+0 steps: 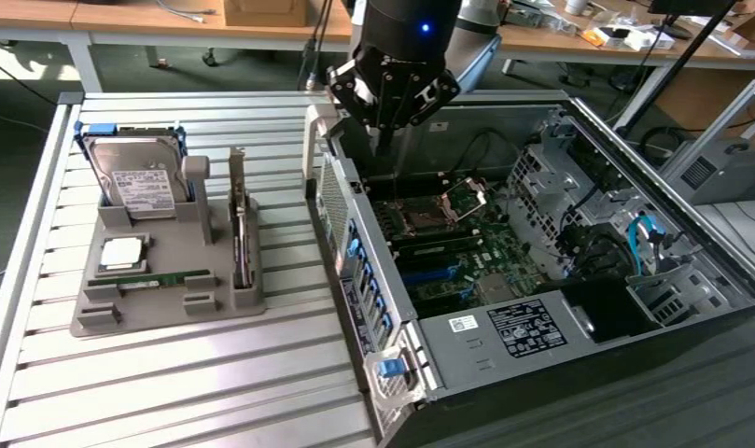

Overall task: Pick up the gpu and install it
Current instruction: 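Reach for the gpu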

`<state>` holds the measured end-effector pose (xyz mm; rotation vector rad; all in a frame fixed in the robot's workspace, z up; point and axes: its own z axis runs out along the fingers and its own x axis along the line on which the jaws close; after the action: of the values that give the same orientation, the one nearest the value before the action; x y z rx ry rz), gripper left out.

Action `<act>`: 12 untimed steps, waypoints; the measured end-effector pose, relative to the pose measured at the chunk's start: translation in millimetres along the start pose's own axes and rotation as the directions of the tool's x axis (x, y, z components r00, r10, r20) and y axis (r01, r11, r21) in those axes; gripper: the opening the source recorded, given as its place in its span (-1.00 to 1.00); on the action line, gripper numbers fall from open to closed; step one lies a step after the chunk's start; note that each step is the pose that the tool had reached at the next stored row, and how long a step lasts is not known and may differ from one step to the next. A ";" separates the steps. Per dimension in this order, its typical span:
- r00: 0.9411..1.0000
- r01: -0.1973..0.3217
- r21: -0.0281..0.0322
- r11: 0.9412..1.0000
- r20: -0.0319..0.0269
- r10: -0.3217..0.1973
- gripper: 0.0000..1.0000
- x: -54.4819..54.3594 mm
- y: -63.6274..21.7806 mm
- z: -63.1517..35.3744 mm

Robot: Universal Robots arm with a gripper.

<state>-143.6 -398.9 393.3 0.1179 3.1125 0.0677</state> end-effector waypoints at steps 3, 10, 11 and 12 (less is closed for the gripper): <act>1.000 0.000 0.000 1.000 0.000 0.000 -0.80 1.5 -0.1 0.0; 1.000 0.000 0.000 1.000 0.000 0.000 -0.80 5.0 -0.4 -0.1; 1.000 0.000 0.000 1.000 0.000 0.000 -0.80 5.3 -0.4 -0.2; 1.000 0.000 0.000 1.000 0.000 0.000 -0.80 5.7 -0.4 -0.2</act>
<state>-149.3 -398.9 393.3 0.1180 3.1125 0.0676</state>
